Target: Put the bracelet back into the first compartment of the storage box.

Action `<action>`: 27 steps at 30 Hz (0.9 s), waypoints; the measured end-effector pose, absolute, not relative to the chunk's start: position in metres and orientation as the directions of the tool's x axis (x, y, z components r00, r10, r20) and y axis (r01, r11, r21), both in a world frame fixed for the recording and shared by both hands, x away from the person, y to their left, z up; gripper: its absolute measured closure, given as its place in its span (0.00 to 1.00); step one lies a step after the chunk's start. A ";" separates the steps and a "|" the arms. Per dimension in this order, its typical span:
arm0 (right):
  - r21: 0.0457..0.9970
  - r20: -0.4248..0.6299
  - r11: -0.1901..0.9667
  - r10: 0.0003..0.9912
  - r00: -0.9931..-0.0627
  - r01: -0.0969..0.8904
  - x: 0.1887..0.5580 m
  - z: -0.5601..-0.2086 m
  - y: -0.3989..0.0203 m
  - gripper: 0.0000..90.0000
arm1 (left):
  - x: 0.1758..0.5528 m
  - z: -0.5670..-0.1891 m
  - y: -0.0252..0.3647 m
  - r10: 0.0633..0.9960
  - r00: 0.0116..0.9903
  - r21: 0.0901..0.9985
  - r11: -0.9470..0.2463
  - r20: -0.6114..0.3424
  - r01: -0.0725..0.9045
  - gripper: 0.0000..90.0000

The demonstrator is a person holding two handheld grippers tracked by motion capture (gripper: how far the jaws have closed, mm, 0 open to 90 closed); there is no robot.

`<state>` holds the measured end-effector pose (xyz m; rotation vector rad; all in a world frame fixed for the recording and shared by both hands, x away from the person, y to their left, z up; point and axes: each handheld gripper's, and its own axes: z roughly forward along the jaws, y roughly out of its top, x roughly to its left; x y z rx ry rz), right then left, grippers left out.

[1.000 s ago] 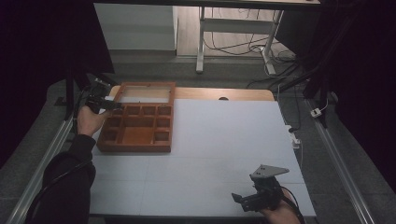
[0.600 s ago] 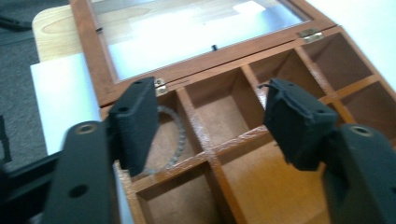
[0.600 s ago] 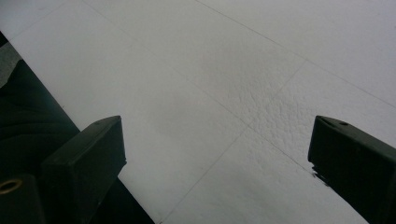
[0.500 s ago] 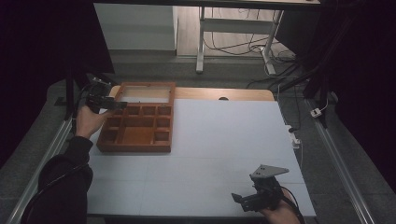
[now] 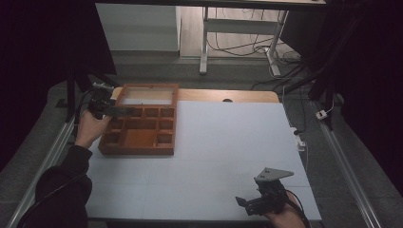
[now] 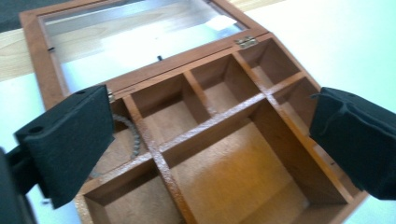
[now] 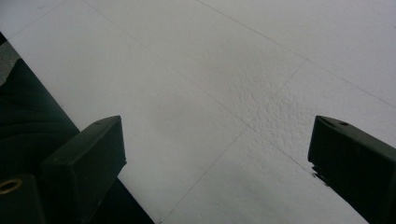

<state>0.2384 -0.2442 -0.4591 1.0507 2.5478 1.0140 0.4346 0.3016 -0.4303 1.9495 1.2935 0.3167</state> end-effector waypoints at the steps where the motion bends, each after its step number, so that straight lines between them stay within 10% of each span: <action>1: 0.665 0.068 0.511 0.685 -0.726 0.544 0.238 -0.459 -0.244 0.04 | 0.432 -0.430 0.302 0.866 0.461 0.714 -0.197 -0.195 0.672 0.00; 27: 0.662 0.066 0.513 0.686 -0.724 0.547 0.239 -0.459 -0.244 0.04 | 0.374 -0.444 0.290 0.816 0.541 0.718 -0.251 -0.205 0.650 0.00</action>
